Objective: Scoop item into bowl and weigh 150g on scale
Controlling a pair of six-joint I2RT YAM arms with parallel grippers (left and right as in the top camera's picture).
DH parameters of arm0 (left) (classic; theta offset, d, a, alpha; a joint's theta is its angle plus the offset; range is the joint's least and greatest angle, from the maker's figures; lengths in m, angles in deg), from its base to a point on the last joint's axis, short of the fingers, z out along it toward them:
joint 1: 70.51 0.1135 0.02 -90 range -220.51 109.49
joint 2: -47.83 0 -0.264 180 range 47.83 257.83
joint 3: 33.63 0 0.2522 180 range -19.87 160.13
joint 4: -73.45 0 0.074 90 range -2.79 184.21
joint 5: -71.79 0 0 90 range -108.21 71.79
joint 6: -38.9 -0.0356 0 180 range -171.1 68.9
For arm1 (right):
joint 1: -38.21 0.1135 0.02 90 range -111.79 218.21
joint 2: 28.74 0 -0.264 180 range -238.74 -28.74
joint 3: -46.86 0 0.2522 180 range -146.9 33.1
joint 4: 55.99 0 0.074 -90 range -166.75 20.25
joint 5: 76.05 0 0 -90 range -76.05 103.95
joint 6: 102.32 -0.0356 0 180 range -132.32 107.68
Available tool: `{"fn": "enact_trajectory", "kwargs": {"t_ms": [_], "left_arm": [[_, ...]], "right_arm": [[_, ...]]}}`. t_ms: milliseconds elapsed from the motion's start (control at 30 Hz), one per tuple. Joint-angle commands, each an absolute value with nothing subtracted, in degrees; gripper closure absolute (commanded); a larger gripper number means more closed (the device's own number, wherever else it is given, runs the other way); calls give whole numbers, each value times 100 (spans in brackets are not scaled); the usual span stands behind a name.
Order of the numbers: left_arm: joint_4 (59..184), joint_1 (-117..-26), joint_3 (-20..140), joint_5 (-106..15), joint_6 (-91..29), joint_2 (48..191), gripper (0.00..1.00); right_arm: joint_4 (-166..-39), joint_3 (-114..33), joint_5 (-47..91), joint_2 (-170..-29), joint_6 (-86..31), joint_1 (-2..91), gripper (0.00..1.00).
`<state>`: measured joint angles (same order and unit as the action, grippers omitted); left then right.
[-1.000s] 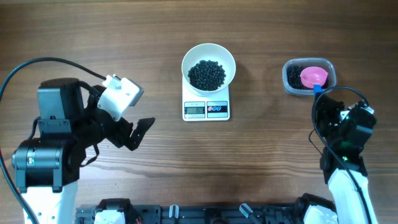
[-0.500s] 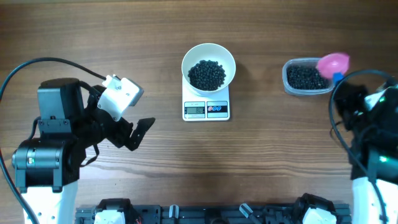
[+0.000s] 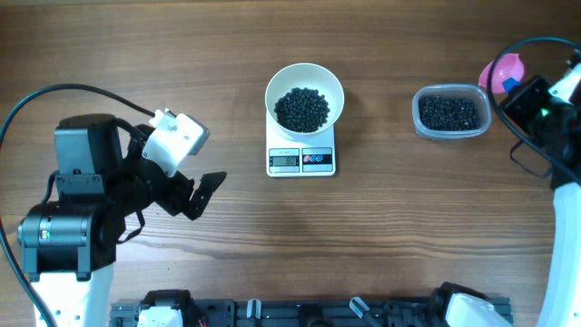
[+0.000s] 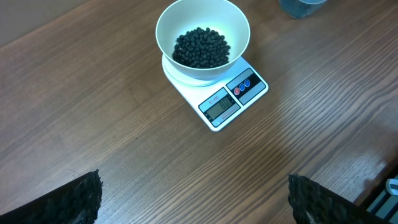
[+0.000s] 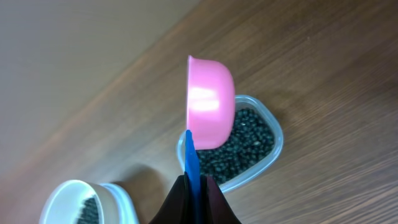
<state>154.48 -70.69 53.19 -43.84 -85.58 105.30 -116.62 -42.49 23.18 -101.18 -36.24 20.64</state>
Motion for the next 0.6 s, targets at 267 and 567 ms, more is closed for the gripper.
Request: {"fn": "enact_trajectory", "kwargs": {"t_ms": [267,567], "left_arm": [[15434,-7028,5409,-4495,-8670,10537,0],[15434,-7028,5409,-4495,-8670,10537,0]], "right_arm": [[-11922,-4448,921,-10702,-2804,2757,95],[-12141,-4446,895,-10809,-1274,2775,95]]}}
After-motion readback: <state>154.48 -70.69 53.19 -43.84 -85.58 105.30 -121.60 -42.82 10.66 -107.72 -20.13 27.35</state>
